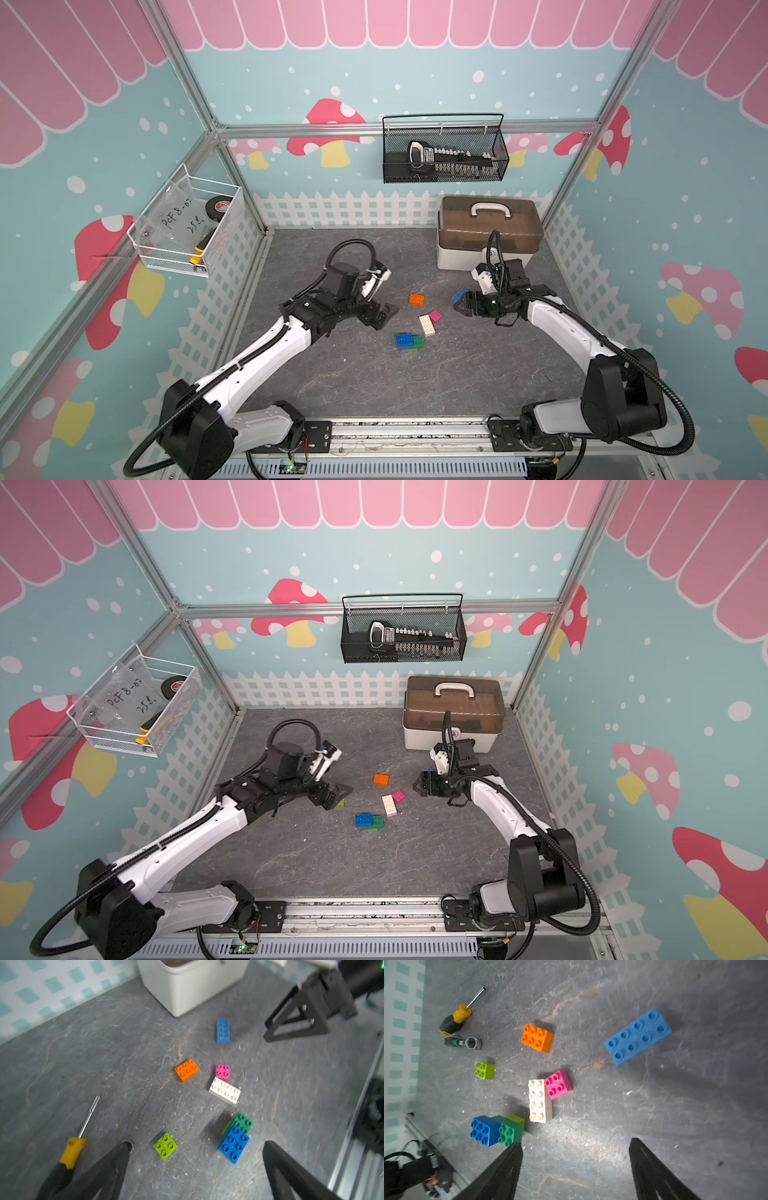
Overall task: Assemble a heart with lego
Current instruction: Assemble the lego brick with the lego brick, then pick up the lego brick from the center of the board.
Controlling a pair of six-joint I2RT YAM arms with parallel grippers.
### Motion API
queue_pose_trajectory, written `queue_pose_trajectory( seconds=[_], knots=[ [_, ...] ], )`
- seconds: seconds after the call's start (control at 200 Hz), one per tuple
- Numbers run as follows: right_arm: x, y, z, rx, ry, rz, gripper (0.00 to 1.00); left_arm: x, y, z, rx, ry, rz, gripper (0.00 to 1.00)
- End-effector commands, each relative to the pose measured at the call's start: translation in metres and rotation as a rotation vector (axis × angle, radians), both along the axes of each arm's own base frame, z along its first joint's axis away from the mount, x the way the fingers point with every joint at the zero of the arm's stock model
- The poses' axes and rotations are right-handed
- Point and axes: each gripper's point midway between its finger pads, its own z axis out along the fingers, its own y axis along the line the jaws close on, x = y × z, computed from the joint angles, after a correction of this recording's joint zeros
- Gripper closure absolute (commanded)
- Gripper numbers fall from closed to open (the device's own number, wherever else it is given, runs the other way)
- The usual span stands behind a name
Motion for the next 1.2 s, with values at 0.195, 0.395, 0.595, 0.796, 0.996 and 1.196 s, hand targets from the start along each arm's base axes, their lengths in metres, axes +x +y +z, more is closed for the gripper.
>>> queue_pose_trajectory(
  seconds=[0.195,0.395,0.595,0.796,0.996,1.196],
  knots=[
    [0.026,0.062,-0.014,-0.284,-0.179,0.601,0.27,-0.028,0.004,-0.056,-0.537,0.465,0.275,0.03],
    [0.042,0.096,-0.038,-0.363,-0.294,0.906,0.29,-0.039,-0.01,-0.086,-0.608,0.678,0.263,0.05],
    [0.049,0.11,-0.048,-0.367,-0.367,1.082,0.32,-0.046,-0.015,-0.103,-0.592,0.751,0.254,0.07],
    [0.046,0.124,-0.072,-0.31,-0.292,1.179,0.48,-0.05,-0.031,-0.112,-0.6,0.822,0.206,0.09],
    [0.06,0.124,-0.093,-0.372,-0.297,1.181,0.43,-0.05,-0.042,-0.124,-0.59,0.854,0.197,0.09],
    [0.065,0.128,-0.094,-0.376,-0.299,1.208,0.45,-0.052,-0.051,-0.134,-0.583,0.882,0.181,0.13]
  ],
)
